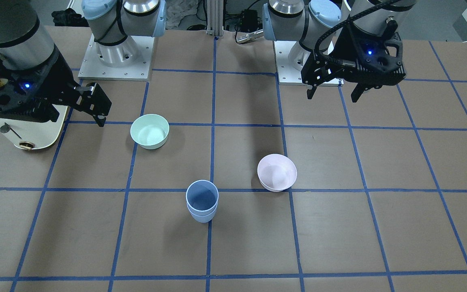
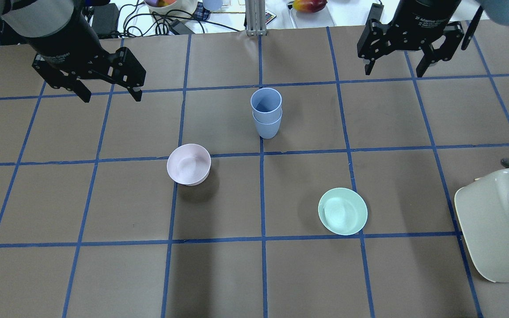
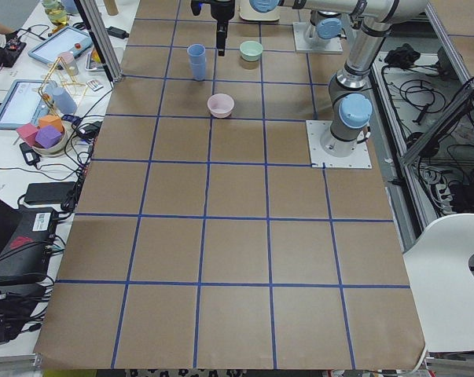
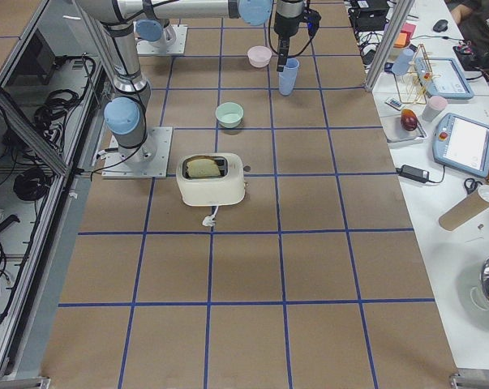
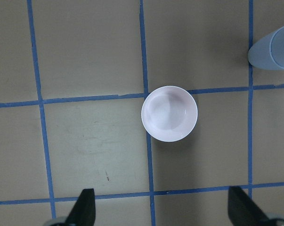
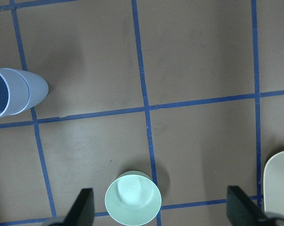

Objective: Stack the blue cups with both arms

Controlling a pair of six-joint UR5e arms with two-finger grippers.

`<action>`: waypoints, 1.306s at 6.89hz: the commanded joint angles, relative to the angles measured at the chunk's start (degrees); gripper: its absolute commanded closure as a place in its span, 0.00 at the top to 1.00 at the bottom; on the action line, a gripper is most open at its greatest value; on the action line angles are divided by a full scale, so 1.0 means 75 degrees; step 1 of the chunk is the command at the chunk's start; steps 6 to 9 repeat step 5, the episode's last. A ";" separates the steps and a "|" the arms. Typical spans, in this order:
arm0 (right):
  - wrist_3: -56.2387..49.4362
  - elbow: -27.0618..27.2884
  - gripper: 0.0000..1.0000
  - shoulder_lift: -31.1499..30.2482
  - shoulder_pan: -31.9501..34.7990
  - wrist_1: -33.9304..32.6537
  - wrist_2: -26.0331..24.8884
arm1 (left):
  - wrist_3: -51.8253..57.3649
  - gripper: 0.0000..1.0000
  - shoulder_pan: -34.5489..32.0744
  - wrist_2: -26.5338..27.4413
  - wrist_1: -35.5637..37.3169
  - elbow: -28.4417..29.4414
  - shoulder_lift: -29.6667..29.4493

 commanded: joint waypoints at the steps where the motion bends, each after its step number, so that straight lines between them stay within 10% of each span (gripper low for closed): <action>1: 0.0024 0.0110 1.00 -0.0068 0.0003 0.0143 0.0004 | 0.0000 1.00 0.0000 0.0000 0.0000 0.0000 0.0011; 9: 0.0036 0.0110 1.00 -0.0068 0.0003 0.0144 0.0062 | 0.0000 1.00 0.0000 0.0000 0.0000 0.0000 0.0000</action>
